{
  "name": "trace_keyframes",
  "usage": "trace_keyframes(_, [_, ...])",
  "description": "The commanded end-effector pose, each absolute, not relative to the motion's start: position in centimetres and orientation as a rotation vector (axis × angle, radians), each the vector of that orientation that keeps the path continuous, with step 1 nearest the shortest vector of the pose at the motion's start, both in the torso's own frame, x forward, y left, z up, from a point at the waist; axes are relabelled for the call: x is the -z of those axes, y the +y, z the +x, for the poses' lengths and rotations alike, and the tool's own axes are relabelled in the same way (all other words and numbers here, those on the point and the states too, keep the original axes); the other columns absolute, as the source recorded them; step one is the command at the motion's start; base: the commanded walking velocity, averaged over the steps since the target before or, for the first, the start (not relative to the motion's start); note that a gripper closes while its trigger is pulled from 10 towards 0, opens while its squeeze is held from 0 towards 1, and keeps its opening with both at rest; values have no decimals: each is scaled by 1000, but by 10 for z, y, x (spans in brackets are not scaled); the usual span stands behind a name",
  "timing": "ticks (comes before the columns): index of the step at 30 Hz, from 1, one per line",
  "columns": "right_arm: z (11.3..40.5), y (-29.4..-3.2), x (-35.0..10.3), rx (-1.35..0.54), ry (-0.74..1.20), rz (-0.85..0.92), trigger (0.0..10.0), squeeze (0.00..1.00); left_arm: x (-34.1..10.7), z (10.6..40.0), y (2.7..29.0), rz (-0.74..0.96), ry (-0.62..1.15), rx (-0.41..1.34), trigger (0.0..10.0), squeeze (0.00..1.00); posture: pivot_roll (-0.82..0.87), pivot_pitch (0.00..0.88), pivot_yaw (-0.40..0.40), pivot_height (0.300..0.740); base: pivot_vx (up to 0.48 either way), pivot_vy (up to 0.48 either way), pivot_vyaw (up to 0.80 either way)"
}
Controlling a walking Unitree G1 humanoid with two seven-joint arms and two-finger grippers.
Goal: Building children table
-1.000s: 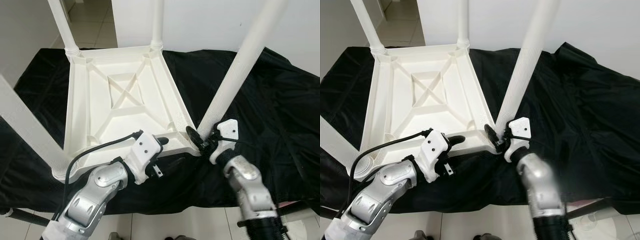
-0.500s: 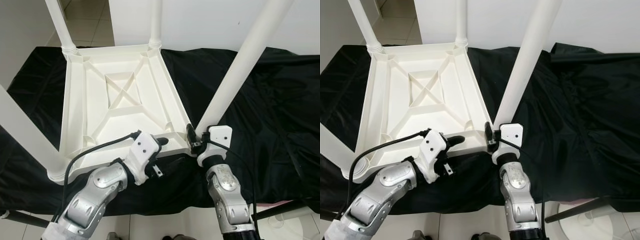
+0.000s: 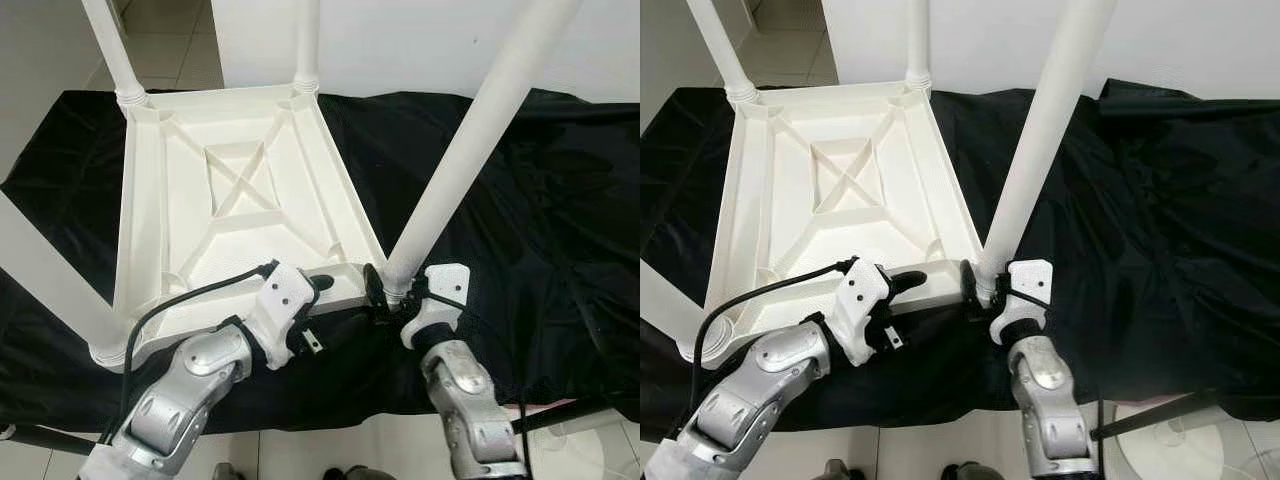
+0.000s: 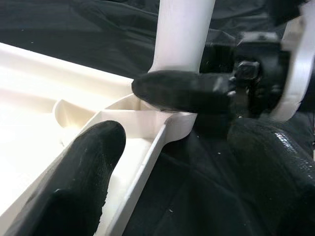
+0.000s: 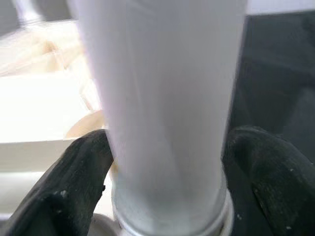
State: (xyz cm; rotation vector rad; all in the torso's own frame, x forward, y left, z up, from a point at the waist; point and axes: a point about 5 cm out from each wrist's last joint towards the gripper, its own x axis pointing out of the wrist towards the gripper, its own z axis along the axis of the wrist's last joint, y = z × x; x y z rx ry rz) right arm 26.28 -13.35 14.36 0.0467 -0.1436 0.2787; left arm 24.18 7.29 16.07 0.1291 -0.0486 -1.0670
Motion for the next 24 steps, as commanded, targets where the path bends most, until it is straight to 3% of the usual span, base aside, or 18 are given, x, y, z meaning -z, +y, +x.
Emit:
trace_keyframes(1, [260, -134, -145, -311, -157, 53, 10000, 0, -161, 238, 73, 134, -48, 1117, 10000, 0, -67, 154, -32, 740, 0, 0, 0])
trace_keyframes(9, [279, -145, -160, -597, -166, -98, 10000, 0, -165, 230, 72, 141, -35, 1212, 10000, 0, -58, 144, -19, 740, 0, 0, 0])
trace_keyframes(18, [298, -145, -158, -722, -123, -192, 10000, 0, -166, 228, 73, 169, -29, 1233, 10000, 0, -45, 138, -14, 740, 0, 0, 0])
trace_keyframes(19, [301, -145, -157, -737, -118, -202, 4706, 0, -166, 229, 74, 176, -32, 1226, 10000, 0, -40, 141, -13, 740, 0, 0, 0])
trace_keyframes(20, [305, -146, -155, -754, -108, -210, 3451, 0, -167, 231, 75, 178, -34, 1214, 10000, 0, -34, 140, -16, 740, 0, 0, 0])
trace_keyframes(21, [305, -146, -155, -754, -108, -210, 3451, 0, -167, 231, 75, 178, -34, 1214, 10000, 0, -34, 140, -16, 740, 0, 0, 0])
trace_keyframes(22, [307, -147, -155, -760, -104, -212, 0, 0, -167, 232, 76, 179, -36, 1211, 10000, 0, -32, 139, -18, 740, 0, 0, 0])
trace_keyframes(24, [308, -150, -156, -769, -102, -191, 0, 0, -168, 232, 77, 181, -36, 1202, 10000, 0, -26, 142, -22, 740, 0, 0, 0])
